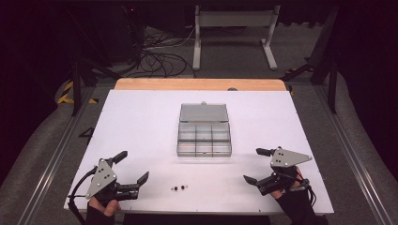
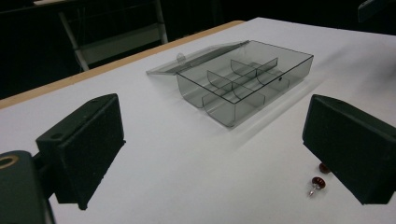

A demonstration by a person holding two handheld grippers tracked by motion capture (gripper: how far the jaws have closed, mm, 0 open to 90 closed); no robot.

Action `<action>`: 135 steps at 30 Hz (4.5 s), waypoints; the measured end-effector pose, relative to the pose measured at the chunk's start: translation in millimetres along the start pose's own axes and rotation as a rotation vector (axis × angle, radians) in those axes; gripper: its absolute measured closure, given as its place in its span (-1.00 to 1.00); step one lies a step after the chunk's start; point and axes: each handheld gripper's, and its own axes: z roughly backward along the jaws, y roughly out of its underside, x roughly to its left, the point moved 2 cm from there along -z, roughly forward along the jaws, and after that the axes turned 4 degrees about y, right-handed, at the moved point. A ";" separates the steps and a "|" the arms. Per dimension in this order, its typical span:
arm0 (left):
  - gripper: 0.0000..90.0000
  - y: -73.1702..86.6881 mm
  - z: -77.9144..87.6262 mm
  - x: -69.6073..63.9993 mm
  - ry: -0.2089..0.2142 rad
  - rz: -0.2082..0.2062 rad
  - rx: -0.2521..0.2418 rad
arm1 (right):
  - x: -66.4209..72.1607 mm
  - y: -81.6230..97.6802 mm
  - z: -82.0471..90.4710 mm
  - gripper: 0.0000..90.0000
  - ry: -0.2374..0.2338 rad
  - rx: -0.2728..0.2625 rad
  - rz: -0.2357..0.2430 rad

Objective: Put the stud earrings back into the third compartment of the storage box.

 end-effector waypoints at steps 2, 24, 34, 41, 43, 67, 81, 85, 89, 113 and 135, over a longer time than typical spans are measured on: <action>-0.87 -0.1 0.1 -0.4 0.001 0.005 -0.002 | 0.2 0.0 0.0 -0.99 0.000 0.001 0.001; -0.87 -0.5 1.1 -0.3 -0.007 -0.001 -0.003 | 2.6 -2.7 -0.4 -0.98 -0.022 0.004 -0.002; -0.88 0.2 0.4 0.3 -0.001 0.010 0.000 | 4.2 -20.0 -2.6 -0.93 -0.044 0.004 0.011; -0.88 0.1 0.6 0.8 0.000 0.004 0.007 | 10.7 -37.6 -9.4 -0.89 -0.083 -0.006 0.015; -0.88 0.1 0.7 0.6 -0.001 0.005 0.006 | 12.5 -41.5 -14.6 -0.88 -0.096 0.001 0.021; -0.88 0.1 1.7 1.3 0.001 0.008 0.006 | 50.8 -80.0 -77.5 -0.87 -0.243 0.024 0.086; -0.88 0.1 2.1 1.7 0.000 0.010 0.005 | 73.5 -92.1 -106.0 -0.86 -0.307 0.045 0.122; -0.88 -0.1 3.6 2.5 -0.003 0.008 0.003 | 76.8 -90.5 -110.3 -0.85 -0.315 0.065 0.124; -0.88 0.3 3.1 3.0 0.000 0.018 0.002 | 74.6 -91.1 -107.7 -0.72 -0.334 0.059 0.082; -0.88 0.7 2.1 2.7 0.000 0.019 0.005 | 102.6 -74.9 -144.2 0.14 -0.358 0.289 0.170; -0.88 0.8 2.3 3.6 0.002 0.015 0.009 | 121.7 -62.2 -168.1 0.53 -0.396 0.417 0.259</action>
